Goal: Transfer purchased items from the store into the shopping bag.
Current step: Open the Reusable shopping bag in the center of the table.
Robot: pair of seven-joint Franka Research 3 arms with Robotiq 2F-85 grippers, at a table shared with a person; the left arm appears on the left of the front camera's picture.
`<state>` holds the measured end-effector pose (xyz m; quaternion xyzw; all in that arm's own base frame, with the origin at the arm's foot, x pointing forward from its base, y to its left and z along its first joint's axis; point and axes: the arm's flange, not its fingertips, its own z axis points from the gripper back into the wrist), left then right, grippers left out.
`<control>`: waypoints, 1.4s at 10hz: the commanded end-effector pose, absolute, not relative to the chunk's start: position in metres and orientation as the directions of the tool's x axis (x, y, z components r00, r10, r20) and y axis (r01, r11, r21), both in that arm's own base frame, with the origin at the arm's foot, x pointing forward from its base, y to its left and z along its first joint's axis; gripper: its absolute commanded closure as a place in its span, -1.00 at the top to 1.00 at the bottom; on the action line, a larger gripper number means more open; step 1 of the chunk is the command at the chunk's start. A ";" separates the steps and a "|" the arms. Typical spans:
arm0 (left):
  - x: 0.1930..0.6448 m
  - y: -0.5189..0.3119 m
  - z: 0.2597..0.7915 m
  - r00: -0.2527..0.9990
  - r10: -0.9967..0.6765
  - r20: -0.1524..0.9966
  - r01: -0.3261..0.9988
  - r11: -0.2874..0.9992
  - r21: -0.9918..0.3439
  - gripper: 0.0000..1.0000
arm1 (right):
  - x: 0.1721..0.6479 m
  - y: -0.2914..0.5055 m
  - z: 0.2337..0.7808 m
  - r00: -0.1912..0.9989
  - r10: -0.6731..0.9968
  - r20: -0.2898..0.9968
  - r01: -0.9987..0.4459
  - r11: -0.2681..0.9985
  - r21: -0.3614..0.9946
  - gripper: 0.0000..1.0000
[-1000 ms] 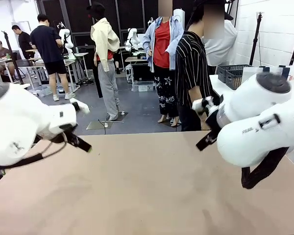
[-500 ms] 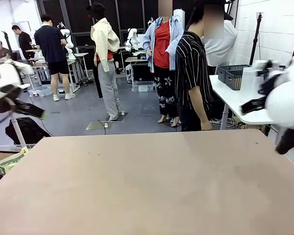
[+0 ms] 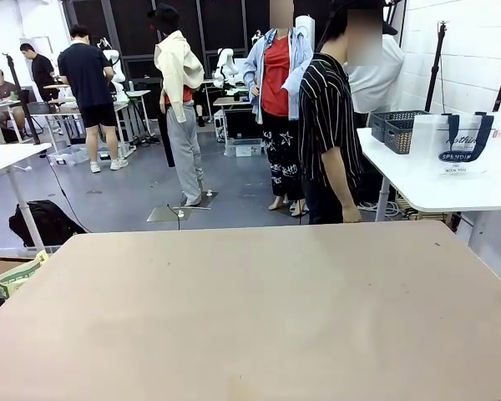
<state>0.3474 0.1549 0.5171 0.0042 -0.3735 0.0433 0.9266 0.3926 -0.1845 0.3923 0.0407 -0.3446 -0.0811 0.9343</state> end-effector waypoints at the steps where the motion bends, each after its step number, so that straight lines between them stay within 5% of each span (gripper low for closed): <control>1: 0.243 0.148 0.422 0.661 0.173 0.730 -0.115 0.985 -0.129 1.00 | 0.421 -0.203 0.359 0.744 -0.224 0.630 0.115 0.971 0.209 1.00; 3: 0.262 0.123 0.427 0.697 0.141 0.703 -0.113 0.990 -0.086 1.00 | 0.390 -0.195 0.378 0.756 -0.217 0.617 0.143 0.975 0.168 1.00; 4: 0.327 0.206 0.505 0.687 0.196 0.700 -0.152 0.980 -0.125 1.00 | 0.390 -0.195 0.378 0.756 -0.217 0.617 0.143 0.975 0.168 1.00; 14: 0.327 0.206 0.505 0.687 0.196 0.700 -0.152 0.980 -0.125 1.00 | 0.390 -0.195 0.378 0.756 -0.217 0.617 0.143 0.975 0.168 1.00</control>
